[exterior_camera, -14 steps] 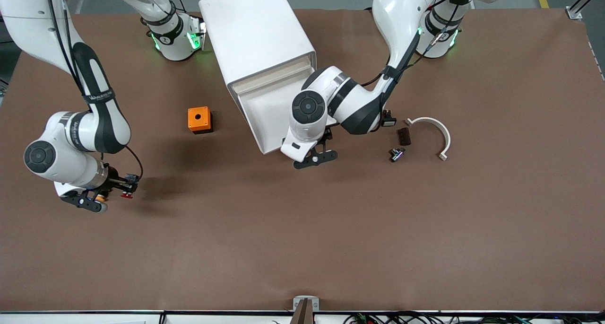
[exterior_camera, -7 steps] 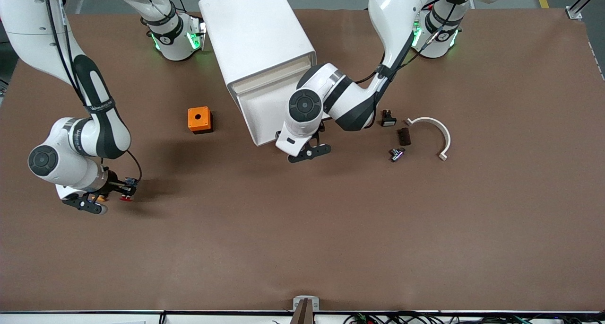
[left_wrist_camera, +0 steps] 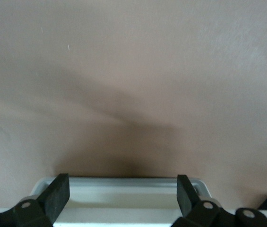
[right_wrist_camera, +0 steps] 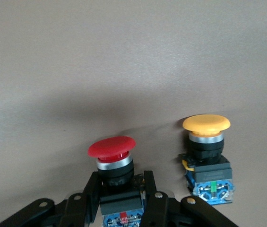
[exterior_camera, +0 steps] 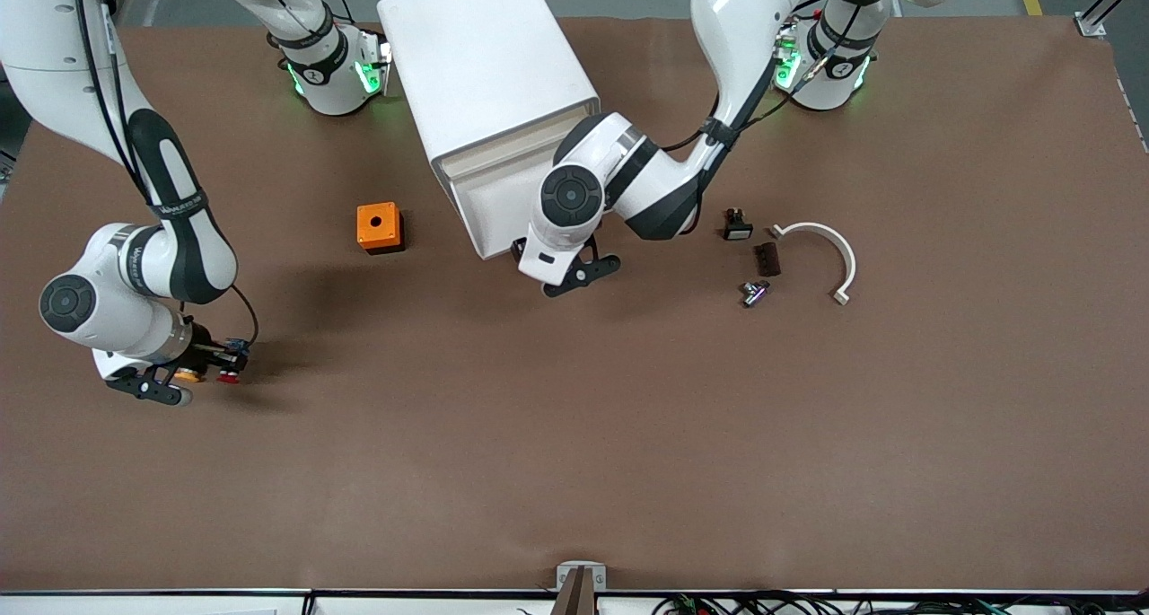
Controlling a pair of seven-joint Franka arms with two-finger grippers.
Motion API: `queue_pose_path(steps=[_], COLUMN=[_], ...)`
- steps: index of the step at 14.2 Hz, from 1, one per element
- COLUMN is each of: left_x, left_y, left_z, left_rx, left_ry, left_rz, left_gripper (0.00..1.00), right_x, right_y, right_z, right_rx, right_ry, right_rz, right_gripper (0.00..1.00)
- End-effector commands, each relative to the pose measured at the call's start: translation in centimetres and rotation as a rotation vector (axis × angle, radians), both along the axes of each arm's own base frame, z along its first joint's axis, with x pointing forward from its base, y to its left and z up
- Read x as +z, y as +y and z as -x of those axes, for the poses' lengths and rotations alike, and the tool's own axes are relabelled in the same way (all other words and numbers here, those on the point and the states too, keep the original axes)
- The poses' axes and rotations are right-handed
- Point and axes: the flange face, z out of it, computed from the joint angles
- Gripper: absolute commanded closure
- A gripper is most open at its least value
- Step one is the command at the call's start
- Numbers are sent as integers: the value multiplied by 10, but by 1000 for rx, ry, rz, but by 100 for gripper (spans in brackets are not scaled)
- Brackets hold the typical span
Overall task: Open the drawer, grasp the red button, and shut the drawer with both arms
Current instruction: 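Push the drawer shut with the left gripper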
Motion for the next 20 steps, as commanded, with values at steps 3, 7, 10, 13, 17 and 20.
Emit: queue_pose_path(steps=[3,7,10,13,17,20], left_x=[0,-5,-12,-22,-21,-19], left_y=[-20,-31,-36,-37,-44,-46], left_z=[30,52,66,77,88,90], left_rx=[42,31,37,55,45,61], left_ry=[60,109,137,192,209,235], left_rz=[13,24,14,14,21,41], left_gripper=[0,0,0,0,0,0], right_x=[-7,-8,-8,-9,-10,-11], right_y=[-3,-4,-4,-2,-7,-9], right_z=[-3,-2,-2,-1,1,2], right_rx=[21,32,32,48,69,77], right_ry=[-14,-12,-11,-6,0,2], right_rz=[-3,-3,-3,-5,-7,-7], right_gripper=[100,100,100,100,100,100])
